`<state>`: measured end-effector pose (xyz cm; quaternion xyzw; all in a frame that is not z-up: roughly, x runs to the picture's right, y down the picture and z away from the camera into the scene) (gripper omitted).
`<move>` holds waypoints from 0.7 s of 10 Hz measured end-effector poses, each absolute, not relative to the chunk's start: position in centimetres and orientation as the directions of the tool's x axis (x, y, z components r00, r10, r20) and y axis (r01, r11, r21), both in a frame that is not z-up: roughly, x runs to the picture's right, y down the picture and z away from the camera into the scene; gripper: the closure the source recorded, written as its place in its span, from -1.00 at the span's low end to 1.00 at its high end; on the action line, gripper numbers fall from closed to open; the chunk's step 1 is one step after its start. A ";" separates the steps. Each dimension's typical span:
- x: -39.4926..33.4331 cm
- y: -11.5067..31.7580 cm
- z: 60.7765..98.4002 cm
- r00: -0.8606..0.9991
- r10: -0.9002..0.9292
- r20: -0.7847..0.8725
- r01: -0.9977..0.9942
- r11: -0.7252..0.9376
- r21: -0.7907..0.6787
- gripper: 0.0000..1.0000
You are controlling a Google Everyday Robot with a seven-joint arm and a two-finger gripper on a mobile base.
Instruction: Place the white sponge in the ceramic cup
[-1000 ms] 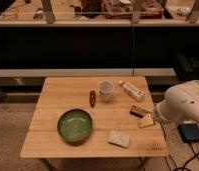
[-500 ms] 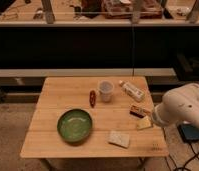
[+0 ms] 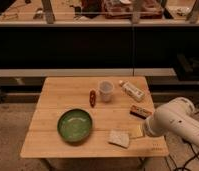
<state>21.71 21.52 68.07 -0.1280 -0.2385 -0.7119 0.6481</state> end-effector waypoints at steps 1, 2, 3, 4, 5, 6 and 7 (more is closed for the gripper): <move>21.0 22.1 68.4 -0.122 -0.863 0.491 0.983 -0.038 0.178 -0.60; 20.6 22.9 68.9 -0.117 -0.862 0.493 0.983 -0.030 0.181 -0.60; 19.9 24.1 69.9 -0.106 -0.862 0.496 0.983 -0.015 0.182 -0.60; 19.4 24.8 70.3 -0.104 -0.862 0.497 0.982 -0.010 0.189 -0.60; 18.5 25.5 70.5 -0.098 -0.861 0.499 0.981 0.002 0.196 -0.60; 18.0 25.7 70.6 -0.087 -0.861 0.502 0.980 0.016 0.197 -0.60; 17.6 26.2 70.9 -0.072 -0.859 0.507 0.980 0.032 0.195 -0.60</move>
